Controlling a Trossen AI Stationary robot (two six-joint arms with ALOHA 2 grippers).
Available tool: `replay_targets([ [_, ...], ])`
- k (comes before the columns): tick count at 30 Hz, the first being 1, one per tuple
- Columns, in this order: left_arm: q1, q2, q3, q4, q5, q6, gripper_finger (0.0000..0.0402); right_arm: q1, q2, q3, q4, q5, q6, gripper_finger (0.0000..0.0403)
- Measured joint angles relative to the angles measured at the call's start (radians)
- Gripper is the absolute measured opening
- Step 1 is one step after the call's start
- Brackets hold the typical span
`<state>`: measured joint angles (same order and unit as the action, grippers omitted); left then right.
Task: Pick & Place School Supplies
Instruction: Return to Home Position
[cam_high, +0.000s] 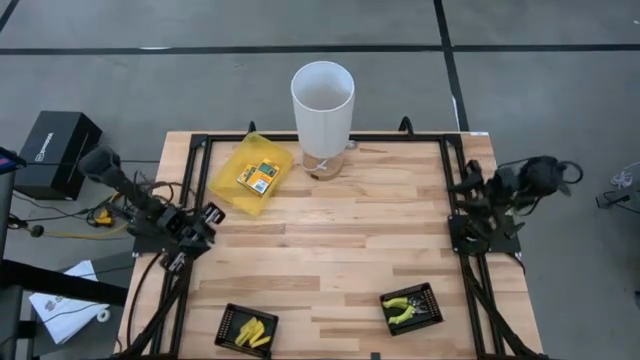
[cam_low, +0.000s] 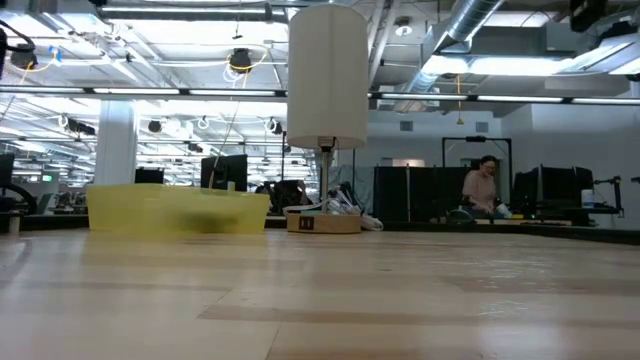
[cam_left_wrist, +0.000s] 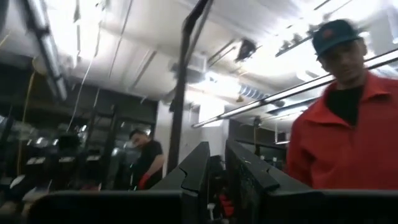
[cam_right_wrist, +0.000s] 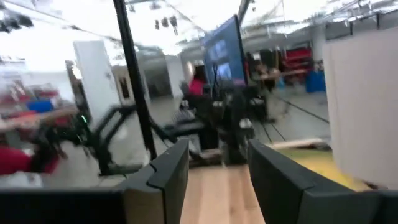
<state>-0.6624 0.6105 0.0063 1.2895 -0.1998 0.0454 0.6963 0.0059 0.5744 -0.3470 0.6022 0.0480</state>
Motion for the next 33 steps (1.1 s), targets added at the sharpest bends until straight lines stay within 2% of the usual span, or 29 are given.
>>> replay_targets([
  [4,0.224,0.069,0.0,-0.003,0.121,-0.195,0.0044,-0.02,0.0,-0.069,0.066,0.088,0.015,0.0154],
  [9,0.533,0.179,0.0,0.029,0.4,-0.481,0.0044,-0.068,-0.001,-0.128,0.065,0.141,0.07,0.0154],
  [13,0.732,0.27,0.0,0.134,0.59,-0.608,0.0044,-0.124,-0.001,-0.138,0.019,0.159,0.108,0.0154],
  [17,0.865,0.34,-0.001,0.234,0.752,-0.716,0.0044,-0.186,-0.001,-0.14,-0.048,0.16,0.178,0.0154],
  [22,0.951,0.383,0.0,0.28,0.792,-0.733,0.0044,-0.271,-0.002,-0.187,-0.029,0.142,0.224,0.0154],
  [25,0.979,0.385,0.001,0.281,0.809,-0.738,0.0044,-0.322,-0.002,-0.257,0.019,0.026,0.306,0.0154],
  [30,0.982,0.386,0.002,0.28,0.837,-0.771,0.0044,-0.42,-0.002,-0.459,0.255,-0.305,0.427,0.0154],
  [33,0.982,0.386,0.002,0.281,0.849,-0.793,0.0044,-0.494,-0.001,-0.535,0.3,-0.472,0.498,0.0154],
])
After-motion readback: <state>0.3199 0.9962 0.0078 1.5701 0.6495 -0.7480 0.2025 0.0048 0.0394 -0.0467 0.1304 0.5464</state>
